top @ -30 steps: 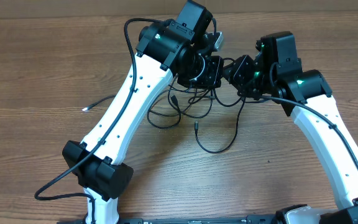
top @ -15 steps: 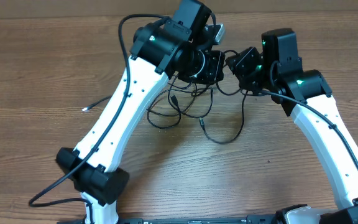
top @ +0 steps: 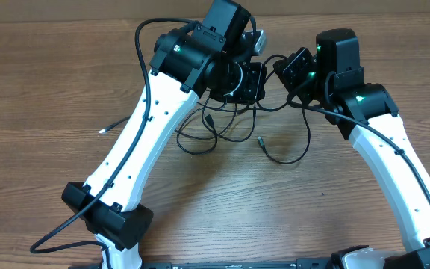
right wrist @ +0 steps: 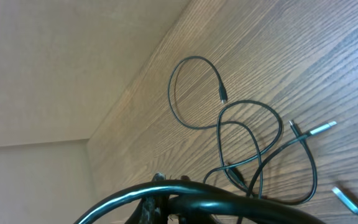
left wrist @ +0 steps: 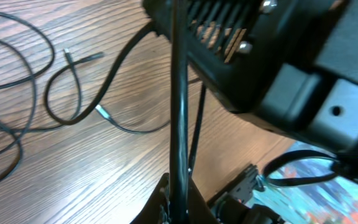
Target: Untangle cables
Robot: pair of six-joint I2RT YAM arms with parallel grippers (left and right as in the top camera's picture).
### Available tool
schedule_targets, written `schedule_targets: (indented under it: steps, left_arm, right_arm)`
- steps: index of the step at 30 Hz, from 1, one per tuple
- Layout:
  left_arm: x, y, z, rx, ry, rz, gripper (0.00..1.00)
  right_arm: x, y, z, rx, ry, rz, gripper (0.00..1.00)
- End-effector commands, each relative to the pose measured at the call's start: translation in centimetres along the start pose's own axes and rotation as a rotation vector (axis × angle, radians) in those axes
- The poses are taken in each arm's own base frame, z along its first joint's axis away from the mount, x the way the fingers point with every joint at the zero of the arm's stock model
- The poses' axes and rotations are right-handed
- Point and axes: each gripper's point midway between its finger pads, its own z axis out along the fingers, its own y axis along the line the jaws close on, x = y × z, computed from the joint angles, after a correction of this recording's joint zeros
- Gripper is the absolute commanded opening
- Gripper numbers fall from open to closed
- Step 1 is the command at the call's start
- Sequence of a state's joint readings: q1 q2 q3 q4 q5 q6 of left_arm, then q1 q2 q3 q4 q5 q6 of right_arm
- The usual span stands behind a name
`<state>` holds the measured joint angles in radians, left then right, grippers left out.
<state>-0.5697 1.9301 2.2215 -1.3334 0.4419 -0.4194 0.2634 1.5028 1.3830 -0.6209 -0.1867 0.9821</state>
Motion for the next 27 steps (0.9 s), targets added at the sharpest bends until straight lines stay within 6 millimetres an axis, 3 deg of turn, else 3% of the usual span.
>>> schedule_targets:
  steps: [1,4,6,8,12,16,20,27]
  left_arm:
    - [-0.3,1.0,-1.3,-0.086,-0.054,0.011,0.04]
    - [-0.8,2.1,-1.5,-0.149,-0.081,0.01,0.04]
    - [-1.3,3.1,-1.6,-0.205,-0.106,0.01,0.04]
    - [-1.8,4.4,-1.7,-0.277,-0.13,0.007,0.04]
    - [-2.0,6.3,-1.2,-0.37,-0.136,-0.001,0.04]
    - [-2.2,8.7,-0.8,-0.479,-0.136,-0.012,0.04]
    - [-3.0,10.9,-1.6,-0.597,-0.175,-0.017,0.04]
    - [-3.8,13.7,-3.7,-0.754,-0.23,-0.032,0.04]
  right_arm:
    - [-0.3,1.3,-0.6,-0.036,-0.007,-0.103,0.04]
    - [0.7,2.2,-0.7,-0.092,0.047,-0.214,0.04]
    - [2.1,4.0,-1.0,-0.199,0.113,-0.334,0.04]
    - [4.3,6.9,-2.4,-0.393,0.215,-0.478,0.04]
    - [6.1,9.0,-4.3,-0.548,0.3,-0.531,0.04]
    - [6.7,9.3,-5.1,-0.589,0.328,-0.563,0.04]
    - [6.6,9.2,-5.2,-0.586,0.328,-0.56,0.04]
    - [4.3,8.2,-4.6,-0.524,0.251,-0.535,0.04]
